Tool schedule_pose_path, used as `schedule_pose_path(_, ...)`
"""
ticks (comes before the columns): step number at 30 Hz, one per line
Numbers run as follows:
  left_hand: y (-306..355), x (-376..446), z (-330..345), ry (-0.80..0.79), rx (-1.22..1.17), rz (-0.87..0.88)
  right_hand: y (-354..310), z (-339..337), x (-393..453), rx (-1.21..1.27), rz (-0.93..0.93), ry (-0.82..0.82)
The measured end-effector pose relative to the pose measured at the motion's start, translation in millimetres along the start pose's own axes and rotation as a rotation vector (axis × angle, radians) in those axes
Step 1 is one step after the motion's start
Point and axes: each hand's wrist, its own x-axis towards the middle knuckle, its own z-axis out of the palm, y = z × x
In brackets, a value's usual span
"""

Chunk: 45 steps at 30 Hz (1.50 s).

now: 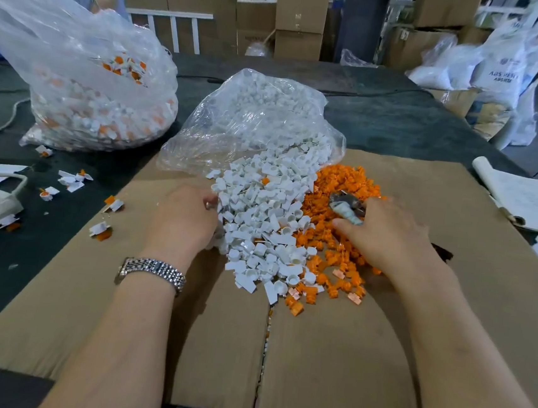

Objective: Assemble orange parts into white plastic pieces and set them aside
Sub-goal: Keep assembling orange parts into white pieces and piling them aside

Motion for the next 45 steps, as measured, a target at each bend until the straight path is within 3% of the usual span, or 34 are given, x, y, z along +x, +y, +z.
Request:
schedule_pose_path(5,-7.0,5.2,6.6,-0.035,-0.213,-0.008,-3.3,5.5,-1.2,-0.015,-0.035,0.018)
schedule_pose_path(11,-8.5,5.0,6.8,0.074,-0.231,-0.006,0.8,3.5,-0.7,0.186,-0.100,0.045)
schedule_pose_path(14,-6.4,3.2,6.2,0.189,-0.276,0.033,1.0,-3.0,-3.9,0.278,-0.248,0.138)
schedule_pose_path(17,-1.8,2.2,5.6,0.215,-0.469,0.055,-1.6,-4.6,-8.9,0.168,-0.390,0.051)
schedule_pose_path(19,0.5,0.6,6.8,0.179,-0.601,0.040,-4.0,-1.0,-10.8,0.054,-0.429,-0.009)
schedule_pose_path(23,6.0,-4.6,7.7,0.069,-0.827,0.046,-7.4,3.0,-10.6,-0.040,-0.437,0.026)
schedule_pose_path(31,13.9,-9.4,5.2,-0.324,-1.206,0.008,-10.8,7.8,-11.3,-0.060,-0.435,0.075)
schedule_pose_path(36,18.5,-13.1,5.1,-0.451,-1.302,0.031,-8.2,0.7,-7.2,0.351,-0.378,0.174)
schedule_pose_path(45,28.5,-22.0,6.8,-0.667,-1.305,0.049,-13.2,-11.9,-17.5,1.112,-0.367,-0.009)
